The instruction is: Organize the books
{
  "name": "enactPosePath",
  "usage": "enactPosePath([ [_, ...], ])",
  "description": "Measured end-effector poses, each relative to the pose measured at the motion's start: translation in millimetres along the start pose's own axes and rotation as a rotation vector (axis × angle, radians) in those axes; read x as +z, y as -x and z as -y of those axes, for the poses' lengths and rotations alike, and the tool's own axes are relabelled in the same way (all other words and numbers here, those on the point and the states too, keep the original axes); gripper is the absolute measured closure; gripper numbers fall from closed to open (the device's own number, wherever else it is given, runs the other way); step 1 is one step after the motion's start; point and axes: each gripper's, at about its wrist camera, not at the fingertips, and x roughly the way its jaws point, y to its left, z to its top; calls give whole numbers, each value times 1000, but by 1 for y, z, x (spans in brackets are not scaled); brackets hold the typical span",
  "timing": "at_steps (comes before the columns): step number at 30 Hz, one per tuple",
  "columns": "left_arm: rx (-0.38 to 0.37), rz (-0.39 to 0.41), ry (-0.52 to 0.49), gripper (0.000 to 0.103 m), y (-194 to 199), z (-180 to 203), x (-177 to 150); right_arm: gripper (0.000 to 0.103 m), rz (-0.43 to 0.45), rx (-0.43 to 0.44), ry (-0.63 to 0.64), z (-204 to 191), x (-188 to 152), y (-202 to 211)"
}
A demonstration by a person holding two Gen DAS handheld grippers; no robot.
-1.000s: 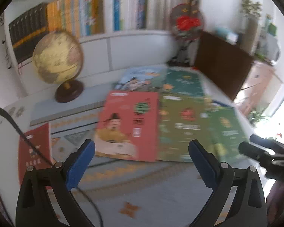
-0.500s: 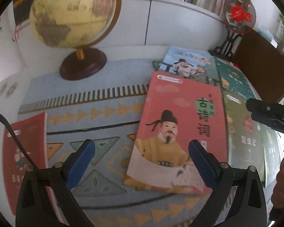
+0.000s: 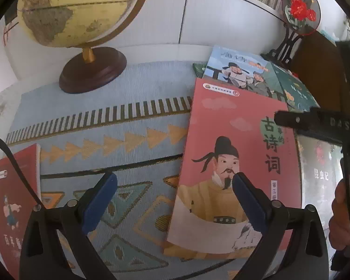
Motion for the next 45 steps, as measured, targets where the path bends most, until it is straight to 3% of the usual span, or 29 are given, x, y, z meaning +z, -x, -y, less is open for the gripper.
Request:
enactPosePath([
  [4,-25,-20,9,4,-6,-3,-2,17,8,-89,-1,-8,5,-7],
  [5,-29,-24,8,4,-8,-2,-3,13,8,-94,-1,-11,7,-9],
  [9,-46,-41,4,4,-13,1,-7,12,2,-124,64,-24,9,-17],
  [13,-15,-37,-3,4,-12,6,-15,14,-46,-57,81,-31,0,-21],
  [16,-17,-40,-13,4,-6,10,-25,16,-32,-21,106,-40,-14,-16],
  [20,4,-55,-25,3,4,9,-41,26,-47,110,180,-56,-23,-10],
  [23,-35,-66,9,3,12,1,-49,32,-46,142,207,-58,-27,-3],
  [27,-29,-59,23,3,19,-5,-60,38,-119,172,193,-43,-48,0],
  [29,-19,-58,18,3,20,-3,-62,51,-141,208,214,-40,-67,4],
  [34,27,-59,-1,3,21,0,-68,52,-111,168,315,-55,-105,20],
  [36,21,-49,37,11,25,-6,-67,53,-115,177,289,-53,-106,17],
  [39,-98,-42,163,25,39,-27,-63,53,-121,237,207,-40,-98,16],
  [41,-253,4,285,25,60,-45,-61,53,-121,280,150,-30,-94,17],
  [45,-429,61,386,25,78,-59,-55,53,-153,379,51,-18,-91,11],
])
